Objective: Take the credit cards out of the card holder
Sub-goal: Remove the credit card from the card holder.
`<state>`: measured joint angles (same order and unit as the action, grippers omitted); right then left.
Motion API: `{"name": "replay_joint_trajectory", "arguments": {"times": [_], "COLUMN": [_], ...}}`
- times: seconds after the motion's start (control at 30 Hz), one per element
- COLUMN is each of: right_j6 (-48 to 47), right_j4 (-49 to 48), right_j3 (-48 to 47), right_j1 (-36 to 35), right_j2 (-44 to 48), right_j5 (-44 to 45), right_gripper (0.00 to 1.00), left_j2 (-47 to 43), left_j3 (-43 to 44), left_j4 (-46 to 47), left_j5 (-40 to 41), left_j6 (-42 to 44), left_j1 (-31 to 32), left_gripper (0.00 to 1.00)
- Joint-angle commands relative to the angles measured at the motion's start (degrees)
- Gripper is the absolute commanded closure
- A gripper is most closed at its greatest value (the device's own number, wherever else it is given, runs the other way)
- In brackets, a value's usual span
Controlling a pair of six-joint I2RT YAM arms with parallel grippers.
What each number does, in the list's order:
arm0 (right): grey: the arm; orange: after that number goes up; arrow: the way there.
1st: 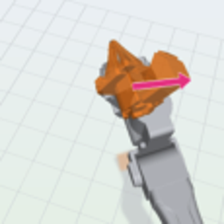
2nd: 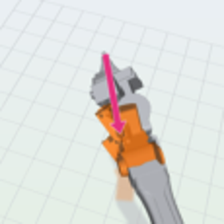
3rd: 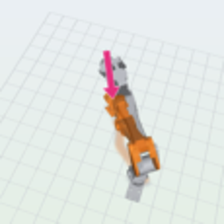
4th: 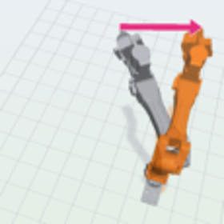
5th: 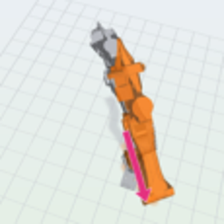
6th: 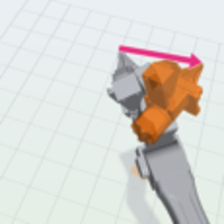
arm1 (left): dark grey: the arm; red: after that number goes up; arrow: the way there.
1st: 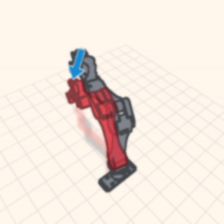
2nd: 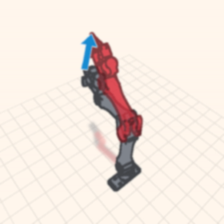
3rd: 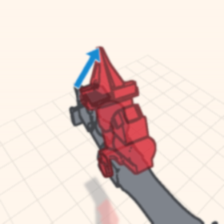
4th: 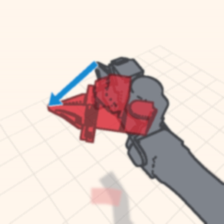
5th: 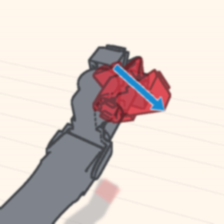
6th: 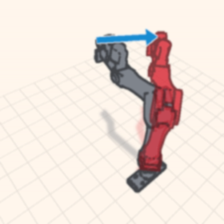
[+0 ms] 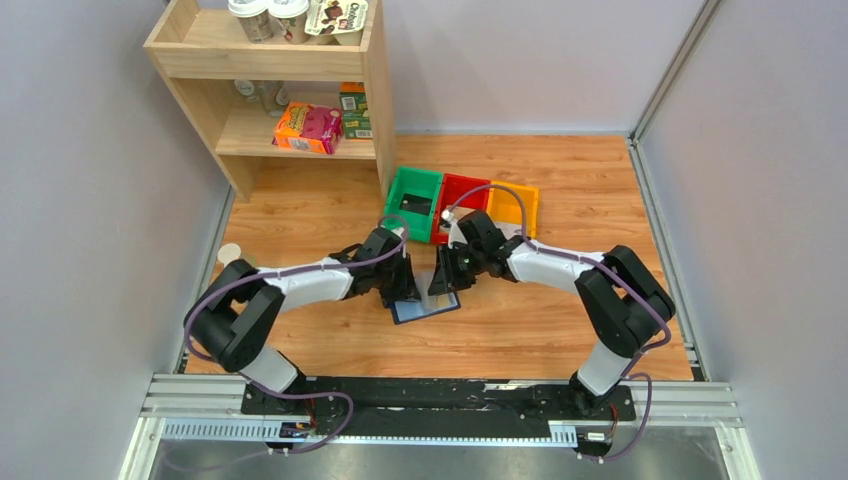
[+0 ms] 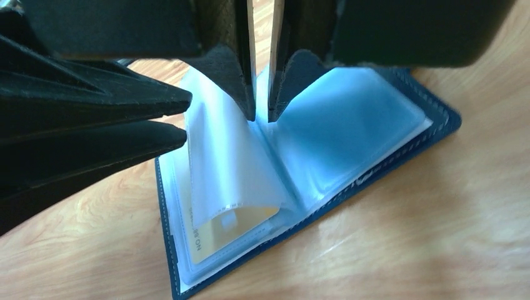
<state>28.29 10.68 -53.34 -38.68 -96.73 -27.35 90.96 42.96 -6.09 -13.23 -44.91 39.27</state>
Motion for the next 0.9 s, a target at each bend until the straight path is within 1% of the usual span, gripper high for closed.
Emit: {"name": "replay_joint_trajectory", "arguments": {"times": [0.0, 0.1, 0.17, 0.27, 0.37, 0.4, 0.5, 0.67, 0.77, 0.87], "right_j6": [0.7, 0.7, 0.8, 1.2, 1.2, 1.0, 0.6, -0.6, -1.4, -2.2], "right_j4": [-3.2, -3.3, -3.6, -4.3, -4.3, -4.3, -3.9, -1.1, 0.6, 1.4], "right_j3": [-2.9, -4.2, -5.1, -6.7, -8.9, -9.8, -12.5, -16.4, -17.4, -17.7], "right_j1": [-1.9, -3.2, -4.1, -6.0, -8.0, -8.6, -10.4, -11.8, -11.9, -11.8], "right_j2": [-0.5, -1.5, -2.5, -3.9, -6.1, -7.2, -10.4, -15.2, -16.2, -14.3], "right_j5": [-3.9, -3.7, -3.7, -3.7, -3.0, -2.5, -1.6, 0.8, 1.2, 1.1], "right_gripper": [0.74, 0.74, 0.74, 0.74, 0.74, 0.74, 0.72, 0.57, 0.52, 0.48], "left_j2": [-8.1, -14.3, -18.5, -25.4, -34.3, -35.7, -41.7, -46.1, -46.0, -44.7], "left_j3": [-2.8, -4.7, -6.4, -9.6, -12.1, -12.9, -13.4, -12.6, -11.8, -10.7], "left_j4": [1.8, -0.2, -1.6, -3.8, -7.2, -7.8, -10.8, -13.5, -13.5, -13.1], "left_j5": [4.7, 8.0, 10.3, 15.6, 19.7, 21.5, 23.3, 24.9, 24.0, 22.5], "left_j6": [-1.8, -3.2, -4.1, -5.9, -7.6, -7.9, -8.0, -6.8, -6.0, -5.5], "left_j1": [0.1, 0.1, 0.1, 0.1, 0.1, 0.1, 0.0, 0.1, 0.0, 0.1], "left_gripper": [0.79, 0.73, 0.71, 0.71, 0.70, 0.70, 0.69, 0.68, 0.67, 0.66]}}
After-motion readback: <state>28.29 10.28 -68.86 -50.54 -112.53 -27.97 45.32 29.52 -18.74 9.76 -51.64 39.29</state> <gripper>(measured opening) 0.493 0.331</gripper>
